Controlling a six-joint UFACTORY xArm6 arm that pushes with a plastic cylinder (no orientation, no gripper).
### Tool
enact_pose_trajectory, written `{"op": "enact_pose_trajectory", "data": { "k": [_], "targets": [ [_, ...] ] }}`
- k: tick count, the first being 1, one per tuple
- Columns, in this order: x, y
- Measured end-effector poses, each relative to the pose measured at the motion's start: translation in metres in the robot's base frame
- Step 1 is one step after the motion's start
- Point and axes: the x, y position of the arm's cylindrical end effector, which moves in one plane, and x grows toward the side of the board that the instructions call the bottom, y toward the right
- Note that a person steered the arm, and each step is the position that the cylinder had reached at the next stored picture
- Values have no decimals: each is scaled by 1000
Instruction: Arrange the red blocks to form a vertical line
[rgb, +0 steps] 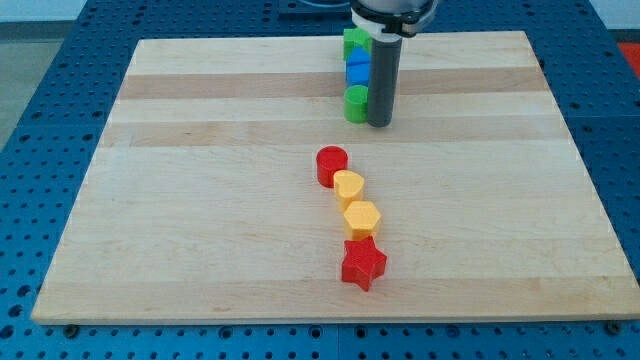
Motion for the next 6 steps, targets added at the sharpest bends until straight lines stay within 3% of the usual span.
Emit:
{"op": "enact_pose_trajectory", "data": {
  "k": [3, 6],
  "targets": [
    [-8, 0],
    [32, -11]
  ]
}}
